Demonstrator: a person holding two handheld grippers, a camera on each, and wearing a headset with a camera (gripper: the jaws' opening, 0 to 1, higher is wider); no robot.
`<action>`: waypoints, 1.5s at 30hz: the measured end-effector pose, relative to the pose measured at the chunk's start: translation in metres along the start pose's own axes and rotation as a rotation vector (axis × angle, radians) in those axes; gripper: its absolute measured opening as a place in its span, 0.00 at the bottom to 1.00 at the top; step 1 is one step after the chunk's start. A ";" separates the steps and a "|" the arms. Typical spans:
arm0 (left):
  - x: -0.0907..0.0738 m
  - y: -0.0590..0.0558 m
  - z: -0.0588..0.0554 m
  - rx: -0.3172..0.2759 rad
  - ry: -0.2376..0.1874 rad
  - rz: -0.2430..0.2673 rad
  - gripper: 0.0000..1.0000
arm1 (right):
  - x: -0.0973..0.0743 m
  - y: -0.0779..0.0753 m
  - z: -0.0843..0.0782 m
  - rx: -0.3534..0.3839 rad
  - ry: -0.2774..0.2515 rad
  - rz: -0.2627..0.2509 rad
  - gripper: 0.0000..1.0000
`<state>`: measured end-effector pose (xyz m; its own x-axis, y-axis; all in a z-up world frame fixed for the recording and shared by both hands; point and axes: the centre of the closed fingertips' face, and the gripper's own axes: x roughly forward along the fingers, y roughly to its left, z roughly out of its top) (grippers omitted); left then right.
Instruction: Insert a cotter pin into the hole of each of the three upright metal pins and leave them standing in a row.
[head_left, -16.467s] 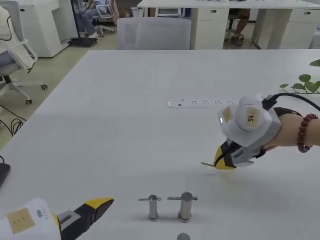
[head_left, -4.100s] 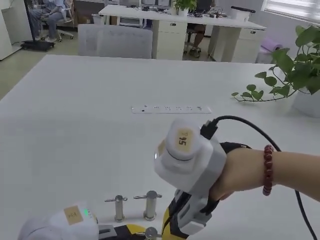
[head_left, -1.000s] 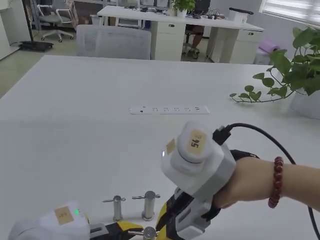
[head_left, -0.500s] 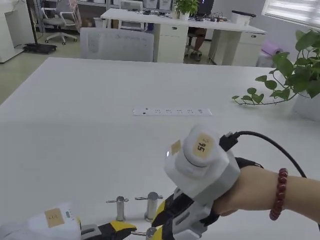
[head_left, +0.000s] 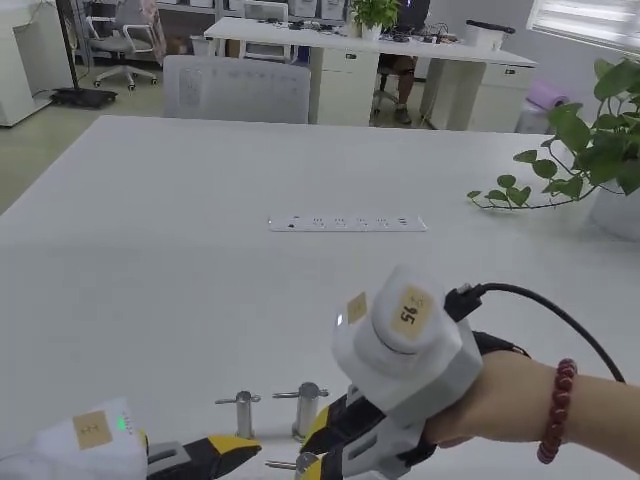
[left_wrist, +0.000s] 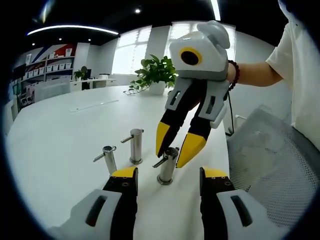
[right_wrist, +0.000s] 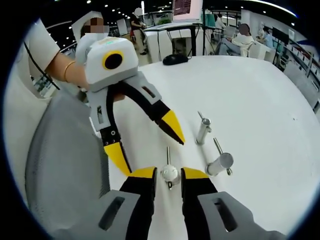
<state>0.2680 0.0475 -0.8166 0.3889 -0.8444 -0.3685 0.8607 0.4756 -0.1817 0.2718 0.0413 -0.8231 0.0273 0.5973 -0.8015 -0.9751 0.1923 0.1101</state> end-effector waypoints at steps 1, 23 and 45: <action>0.000 0.000 0.000 -0.001 0.001 0.001 0.49 | 0.000 0.000 0.001 -0.002 -0.006 0.000 0.21; -0.009 0.002 -0.003 -0.014 0.011 0.017 0.49 | 0.003 -0.001 -0.003 -0.061 0.004 -0.012 0.15; -0.020 0.001 -0.004 -0.003 0.019 0.039 0.53 | -0.009 -0.008 -0.013 -0.165 0.052 0.005 0.13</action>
<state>0.2597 0.0659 -0.8129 0.4161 -0.8202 -0.3926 0.8437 0.5093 -0.1697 0.2767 0.0240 -0.8240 0.0155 0.5558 -0.8312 -0.9982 0.0568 0.0193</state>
